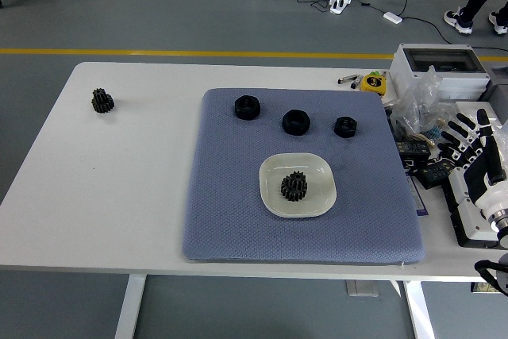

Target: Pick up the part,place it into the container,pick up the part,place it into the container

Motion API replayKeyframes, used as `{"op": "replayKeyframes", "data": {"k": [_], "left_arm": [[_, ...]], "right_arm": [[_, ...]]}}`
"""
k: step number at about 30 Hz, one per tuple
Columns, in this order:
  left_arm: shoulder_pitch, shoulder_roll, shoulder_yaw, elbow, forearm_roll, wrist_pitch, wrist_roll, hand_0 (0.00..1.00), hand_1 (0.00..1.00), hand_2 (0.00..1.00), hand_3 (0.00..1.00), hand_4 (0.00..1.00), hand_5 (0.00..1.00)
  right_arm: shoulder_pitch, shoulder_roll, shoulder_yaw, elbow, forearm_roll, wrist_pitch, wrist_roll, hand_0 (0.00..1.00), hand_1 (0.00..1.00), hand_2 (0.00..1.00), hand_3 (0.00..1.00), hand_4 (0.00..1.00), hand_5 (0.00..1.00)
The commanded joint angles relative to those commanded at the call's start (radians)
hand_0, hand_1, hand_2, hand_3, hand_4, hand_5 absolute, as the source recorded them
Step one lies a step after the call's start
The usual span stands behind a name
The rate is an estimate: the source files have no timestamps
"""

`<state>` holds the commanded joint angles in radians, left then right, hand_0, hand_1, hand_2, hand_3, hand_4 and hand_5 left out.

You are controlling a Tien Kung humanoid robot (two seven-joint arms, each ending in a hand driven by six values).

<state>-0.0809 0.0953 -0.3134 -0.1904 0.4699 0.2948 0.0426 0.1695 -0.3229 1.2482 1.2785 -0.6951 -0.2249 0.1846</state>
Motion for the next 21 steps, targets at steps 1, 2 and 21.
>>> {"op": "replayKeyframes", "data": {"k": [1,2,21], "left_arm": [[0.0,0.0,-0.001,0.0,0.003,-0.001,0.001,0.659,0.685,0.631,0.556,0.593,0.496],[0.0,0.001,-0.003,0.0,0.007,-0.001,0.001,0.659,0.685,0.631,0.556,0.593,0.496],[0.004,0.003,-0.025,0.0,0.044,-0.003,0.01,0.658,0.684,0.63,0.557,0.591,0.494]], "right_arm": [[-0.006,0.003,0.004,0.004,-0.023,0.004,-0.002,0.731,0.756,0.807,0.827,0.998,0.917],[-0.009,0.005,0.006,0.006,-0.039,0.008,-0.003,0.731,0.756,0.807,0.827,0.998,0.917],[-0.038,0.078,0.083,0.002,-0.158,0.055,0.003,0.741,0.758,0.803,0.826,0.998,0.922]]}}
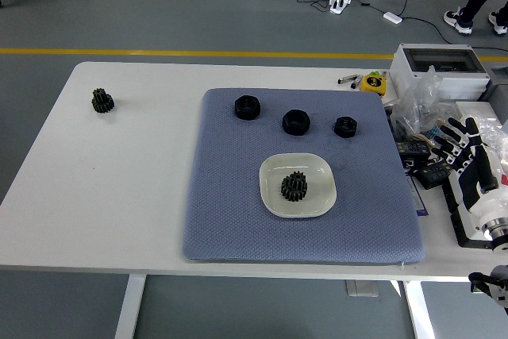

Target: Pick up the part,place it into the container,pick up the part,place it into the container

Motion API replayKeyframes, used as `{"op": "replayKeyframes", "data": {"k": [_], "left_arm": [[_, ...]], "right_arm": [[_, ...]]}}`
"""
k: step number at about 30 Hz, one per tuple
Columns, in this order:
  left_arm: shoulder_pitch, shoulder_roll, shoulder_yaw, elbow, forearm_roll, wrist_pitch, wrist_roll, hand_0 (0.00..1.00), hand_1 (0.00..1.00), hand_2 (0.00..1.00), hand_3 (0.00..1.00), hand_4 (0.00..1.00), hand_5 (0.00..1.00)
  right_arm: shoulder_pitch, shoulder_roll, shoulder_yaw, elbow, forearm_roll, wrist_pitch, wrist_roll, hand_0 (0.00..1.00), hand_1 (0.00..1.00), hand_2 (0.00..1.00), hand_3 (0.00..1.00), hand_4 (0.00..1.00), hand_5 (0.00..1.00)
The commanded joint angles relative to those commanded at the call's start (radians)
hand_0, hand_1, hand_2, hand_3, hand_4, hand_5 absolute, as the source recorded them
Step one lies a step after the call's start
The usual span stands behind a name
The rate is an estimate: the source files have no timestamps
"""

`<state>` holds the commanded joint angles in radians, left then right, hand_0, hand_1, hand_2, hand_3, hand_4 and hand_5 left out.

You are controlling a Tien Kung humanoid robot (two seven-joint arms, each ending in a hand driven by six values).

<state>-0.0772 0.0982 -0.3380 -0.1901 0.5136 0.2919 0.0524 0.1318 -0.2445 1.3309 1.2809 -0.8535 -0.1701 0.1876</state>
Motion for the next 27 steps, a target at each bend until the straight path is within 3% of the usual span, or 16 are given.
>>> {"op": "replayKeyframes", "data": {"k": [5,27], "left_arm": [[-0.002,0.0,-0.003,0.0,0.007,-0.001,0.001,0.658,0.684,0.631,0.557,0.591,0.493],[-0.012,-0.004,0.018,-0.001,-0.025,-0.001,-0.006,0.657,0.681,0.63,0.556,0.591,0.493]], "right_arm": [[-0.004,-0.003,0.023,0.002,-0.035,0.045,-0.047,0.737,0.755,0.798,0.816,0.998,0.933],[-0.001,0.005,0.019,0.001,0.009,0.081,-0.065,0.733,0.746,0.785,0.807,0.998,0.955]]}}
